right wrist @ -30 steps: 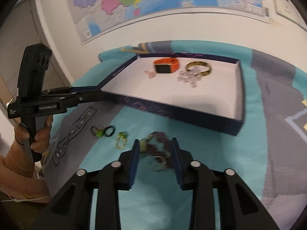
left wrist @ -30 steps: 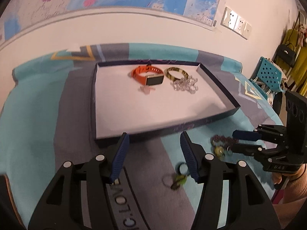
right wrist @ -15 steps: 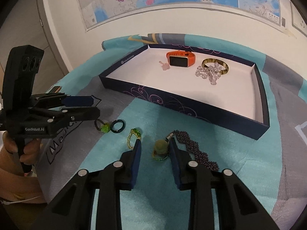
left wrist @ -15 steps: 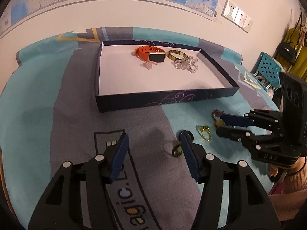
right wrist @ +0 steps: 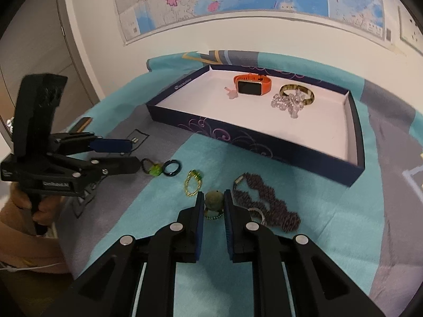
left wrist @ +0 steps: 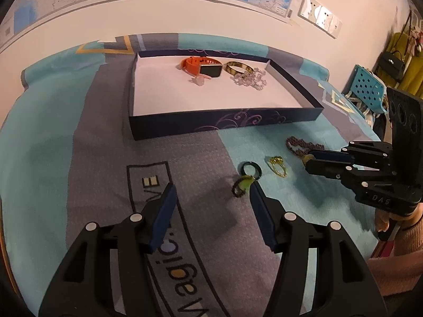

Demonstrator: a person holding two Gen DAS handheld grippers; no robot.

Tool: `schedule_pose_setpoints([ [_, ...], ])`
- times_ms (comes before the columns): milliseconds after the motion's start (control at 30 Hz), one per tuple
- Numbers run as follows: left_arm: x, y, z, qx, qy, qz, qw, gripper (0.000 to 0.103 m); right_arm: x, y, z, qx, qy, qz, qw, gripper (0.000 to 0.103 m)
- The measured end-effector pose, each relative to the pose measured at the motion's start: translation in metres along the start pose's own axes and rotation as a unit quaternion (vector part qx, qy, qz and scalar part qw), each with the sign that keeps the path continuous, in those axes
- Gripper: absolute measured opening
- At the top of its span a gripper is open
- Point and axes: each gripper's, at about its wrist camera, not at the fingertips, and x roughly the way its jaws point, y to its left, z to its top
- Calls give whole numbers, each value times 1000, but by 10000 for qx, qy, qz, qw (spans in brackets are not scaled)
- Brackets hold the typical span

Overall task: Organize jewelry
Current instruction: 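Grasp the round green stone pendant with the right tool while the left tool approaches a green-stone ring, then grasp the green-stone ring with the left tool while the right tool lifts the pendant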

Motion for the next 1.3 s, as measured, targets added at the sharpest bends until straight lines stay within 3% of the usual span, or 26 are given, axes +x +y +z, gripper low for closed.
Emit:
schedule_pose_setpoints([
  [133,1,-6,-2,113,37,-11,9999,57,0,4,-4,-2,81,196,9998,13],
  [567,10,-18,0,216,121,-65,9997,55,7,4,-9,90,156,227,9996,14],
  [667,15,-23,4,288,141,-131,9994,48,7,5,-9,107,156,208,9996,16],
  [833,18,-29,5,387,157,-204,9989,47,6,4,-11,130,138,212,9996,20],
  [967,20,-31,5,429,184,-172,9988,25,6,4,-10,92,162,197,9996,20],
  [1067,20,-31,5,429,197,-119,9988,20,7,4,-10,80,165,170,9997,14],
  [1100,20,-30,5,402,202,-128,9989,14,6,4,-10,76,166,170,9997,14],
  [1300,17,-30,3,322,190,-221,9991,14,4,3,-9,83,97,163,9998,14],
])
